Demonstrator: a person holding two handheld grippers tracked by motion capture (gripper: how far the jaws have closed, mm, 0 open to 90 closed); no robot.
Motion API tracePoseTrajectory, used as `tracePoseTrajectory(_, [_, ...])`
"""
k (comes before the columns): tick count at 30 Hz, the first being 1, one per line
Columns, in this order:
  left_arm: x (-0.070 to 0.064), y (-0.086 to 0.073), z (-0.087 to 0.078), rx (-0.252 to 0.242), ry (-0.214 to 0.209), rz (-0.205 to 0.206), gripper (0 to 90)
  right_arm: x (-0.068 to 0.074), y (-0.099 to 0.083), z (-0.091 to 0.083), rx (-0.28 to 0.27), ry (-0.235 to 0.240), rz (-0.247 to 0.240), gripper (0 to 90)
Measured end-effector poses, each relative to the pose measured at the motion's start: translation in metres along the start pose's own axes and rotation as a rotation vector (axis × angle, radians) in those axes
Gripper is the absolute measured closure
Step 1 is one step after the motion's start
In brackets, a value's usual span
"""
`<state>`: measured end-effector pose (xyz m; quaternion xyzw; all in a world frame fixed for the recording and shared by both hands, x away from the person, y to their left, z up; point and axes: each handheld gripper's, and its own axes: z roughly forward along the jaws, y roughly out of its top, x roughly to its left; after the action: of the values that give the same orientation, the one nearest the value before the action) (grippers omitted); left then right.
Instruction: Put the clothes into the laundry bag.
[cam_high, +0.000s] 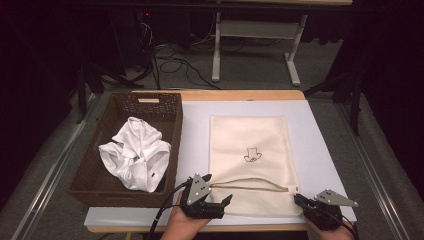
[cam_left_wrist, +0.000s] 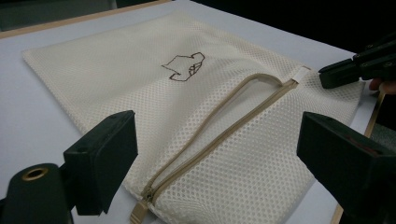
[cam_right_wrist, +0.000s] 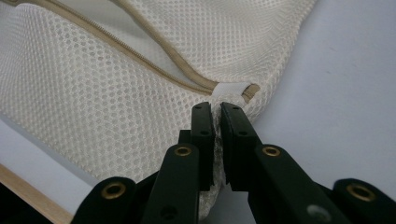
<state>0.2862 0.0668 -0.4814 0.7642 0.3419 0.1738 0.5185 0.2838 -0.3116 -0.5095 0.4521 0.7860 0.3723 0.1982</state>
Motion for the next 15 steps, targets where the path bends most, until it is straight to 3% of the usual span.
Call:
tracePoseTrajectory(7, [0.003,0.0,-0.002,-0.005,0.023,-0.016,12.8,0.018,0.005,0.006,-0.004,0.058,-0.022,84.2])
tracePoseTrajectory(8, [0.003,-0.001,-0.002,-0.004,0.026,-0.017,12.8,0.025,0.008,0.009,-0.004,0.094,-0.029,81.4])
tracePoseTrajectory(11, [0.004,-0.001,-0.002,-0.002,0.03,-0.016,12.8,0.028,0.011,0.007,-0.003,0.113,-0.043,74.4])
tracePoseTrajectory(12, [0.004,-0.002,-0.001,0.001,0.033,-0.017,12.8,0.026,0.015,0.002,-0.042,0.099,-0.028,67.4])
tracePoseTrajectory(15, [0.003,-0.003,0.0,0.005,0.034,-0.012,12.8,0.013,0.019,-0.001,-0.08,0.03,-0.007,59.1])
